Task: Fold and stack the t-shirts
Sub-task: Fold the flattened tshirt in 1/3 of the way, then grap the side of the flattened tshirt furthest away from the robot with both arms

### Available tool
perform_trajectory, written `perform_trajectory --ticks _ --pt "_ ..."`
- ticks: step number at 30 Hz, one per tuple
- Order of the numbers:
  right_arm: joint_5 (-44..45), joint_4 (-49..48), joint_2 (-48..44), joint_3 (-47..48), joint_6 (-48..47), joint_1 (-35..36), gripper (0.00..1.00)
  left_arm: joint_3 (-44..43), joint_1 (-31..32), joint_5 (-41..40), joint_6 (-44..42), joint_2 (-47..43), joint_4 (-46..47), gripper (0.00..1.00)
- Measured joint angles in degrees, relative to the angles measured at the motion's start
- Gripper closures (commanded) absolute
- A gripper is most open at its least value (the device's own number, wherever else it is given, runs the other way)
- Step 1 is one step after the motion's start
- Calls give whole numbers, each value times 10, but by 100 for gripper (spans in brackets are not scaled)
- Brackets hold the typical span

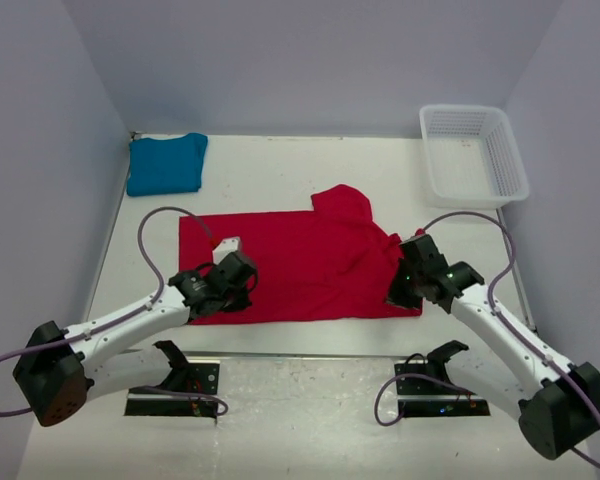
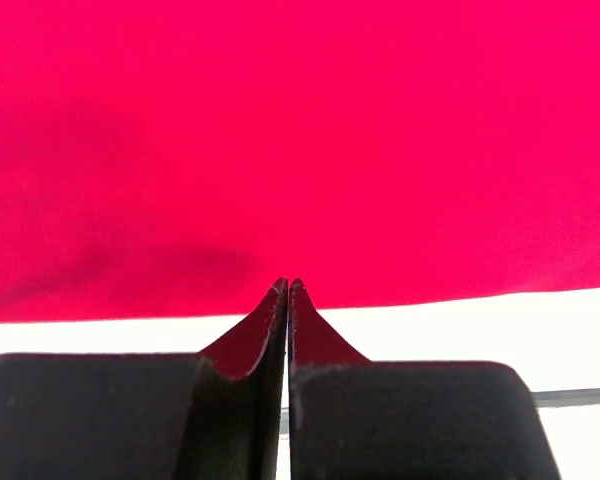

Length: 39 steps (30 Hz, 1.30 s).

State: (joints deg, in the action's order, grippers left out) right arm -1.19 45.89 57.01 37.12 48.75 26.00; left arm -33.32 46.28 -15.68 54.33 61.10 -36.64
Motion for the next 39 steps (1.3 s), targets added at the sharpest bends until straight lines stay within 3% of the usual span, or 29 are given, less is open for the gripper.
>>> perform_trajectory --ticks 3,7,8,10,13,14,15,16,19,22,30,34,39 --pt "15 -1 -42 37 -28 0 98 -71 0 -30 -21 4 -16 94" --pt "17 -27 -43 118 -61 0 84 -167 0 -41 -65 50 0 85" --pt "16 -37 -38 137 -71 0 77 -188 0 -41 -79 70 13 85" --pt "17 -44 -19 174 -88 0 70 -230 0 -37 -107 119 28 85" --pt "33 -53 28 232 -114 0 61 -290 -5 -18 -145 207 56 97" --pt "43 -57 43 247 -121 0 54 -313 -8 -5 -158 242 74 97" --pt "61 -61 58 260 -129 2 31 -335 -13 11 -171 275 87 96" --pt "76 -62 68 269 -132 2 21 -361 -20 31 -184 310 99 86" --pt "120 -60 115 309 -165 -5 21 -454 -55 103 -225 428 134 70" --pt "109 -56 188 379 -183 -40 23 -556 -96 155 -256 537 157 61" --pt "22 -54 329 466 -211 -117 23 -802 -192 267 -302 750 170 56" --pt "-17 -45 430 537 -228 -129 23 -837 -217 321 -310 784 180 47" --pt "-45 -24 523 606 -240 -142 23 -840 -226 383 -307 804 212 44"
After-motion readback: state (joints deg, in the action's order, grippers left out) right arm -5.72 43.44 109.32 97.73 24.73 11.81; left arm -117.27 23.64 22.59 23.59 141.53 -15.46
